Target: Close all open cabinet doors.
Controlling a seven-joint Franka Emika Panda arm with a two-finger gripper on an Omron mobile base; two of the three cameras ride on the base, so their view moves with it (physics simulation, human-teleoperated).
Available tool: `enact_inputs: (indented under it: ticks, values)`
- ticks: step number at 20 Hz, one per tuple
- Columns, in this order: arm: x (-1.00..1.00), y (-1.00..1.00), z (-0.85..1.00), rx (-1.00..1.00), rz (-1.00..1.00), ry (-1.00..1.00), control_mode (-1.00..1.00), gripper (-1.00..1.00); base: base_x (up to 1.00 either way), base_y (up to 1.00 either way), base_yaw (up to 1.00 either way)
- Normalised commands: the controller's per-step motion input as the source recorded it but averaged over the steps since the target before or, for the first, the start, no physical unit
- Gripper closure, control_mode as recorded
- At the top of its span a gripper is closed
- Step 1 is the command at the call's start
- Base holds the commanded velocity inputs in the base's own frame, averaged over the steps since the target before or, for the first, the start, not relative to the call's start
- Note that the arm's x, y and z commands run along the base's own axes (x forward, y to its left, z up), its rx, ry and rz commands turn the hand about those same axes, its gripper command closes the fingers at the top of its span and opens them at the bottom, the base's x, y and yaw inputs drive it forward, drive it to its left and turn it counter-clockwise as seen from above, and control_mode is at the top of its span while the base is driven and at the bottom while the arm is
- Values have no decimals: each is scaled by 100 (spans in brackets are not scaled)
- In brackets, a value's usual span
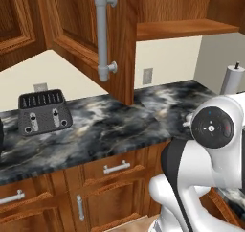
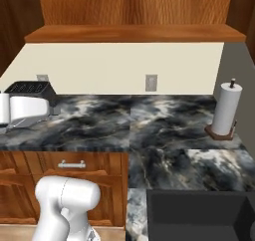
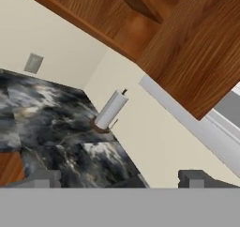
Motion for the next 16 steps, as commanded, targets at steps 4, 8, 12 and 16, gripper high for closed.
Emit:
enact_inputs:
  ticks: [4, 8, 12, 16]
  values:
    - [0, 0, 0, 0, 0, 0, 100, -100, 60, -47, 0]
    - [0, 0, 0, 0, 0, 0, 100, -100, 69, -40, 0]
    - [0, 0, 0, 0, 0, 0, 100, -100, 76, -40, 0]
    - [0, 0, 0, 0, 0, 0, 100, -100, 75, -35, 0]
